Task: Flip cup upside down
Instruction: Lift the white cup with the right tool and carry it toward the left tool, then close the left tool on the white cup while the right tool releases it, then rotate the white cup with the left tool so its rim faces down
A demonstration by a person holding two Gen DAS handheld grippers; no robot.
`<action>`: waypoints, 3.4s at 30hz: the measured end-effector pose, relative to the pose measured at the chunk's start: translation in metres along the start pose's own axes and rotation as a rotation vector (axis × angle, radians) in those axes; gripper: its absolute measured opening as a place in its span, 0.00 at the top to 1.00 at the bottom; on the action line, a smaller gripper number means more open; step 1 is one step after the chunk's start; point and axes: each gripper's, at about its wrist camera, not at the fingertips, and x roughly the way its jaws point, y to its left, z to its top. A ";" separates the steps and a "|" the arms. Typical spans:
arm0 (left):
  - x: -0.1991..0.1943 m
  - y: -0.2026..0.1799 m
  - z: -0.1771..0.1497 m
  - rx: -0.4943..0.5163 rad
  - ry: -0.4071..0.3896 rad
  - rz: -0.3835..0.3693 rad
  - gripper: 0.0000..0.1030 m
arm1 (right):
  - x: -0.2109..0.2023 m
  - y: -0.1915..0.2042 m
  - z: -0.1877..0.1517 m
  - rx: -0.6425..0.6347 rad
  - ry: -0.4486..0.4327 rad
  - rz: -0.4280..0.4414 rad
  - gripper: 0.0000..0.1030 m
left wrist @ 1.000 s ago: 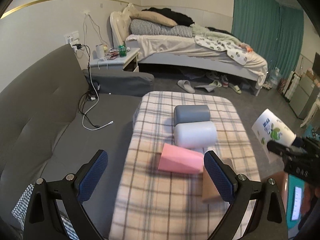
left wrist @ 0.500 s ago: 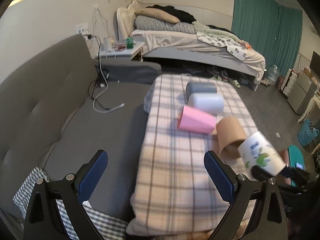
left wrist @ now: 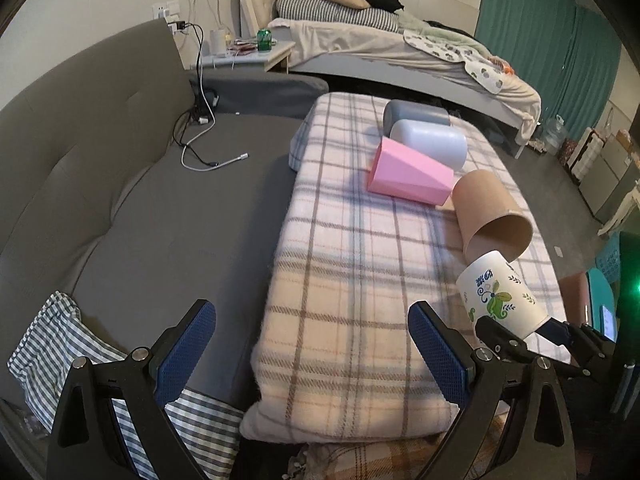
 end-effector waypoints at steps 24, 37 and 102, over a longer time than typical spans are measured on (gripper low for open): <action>-0.016 -0.031 0.022 0.022 -0.004 0.067 0.03 | -0.047 -0.030 0.005 -0.067 -0.068 0.084 0.07; 0.025 -0.113 0.030 0.044 0.151 0.023 0.03 | -0.057 -0.123 0.029 -0.018 -0.100 -0.015 0.07; 0.074 -0.104 0.023 0.182 -0.096 -0.008 0.39 | 0.009 -0.122 0.016 0.002 0.030 -0.030 0.07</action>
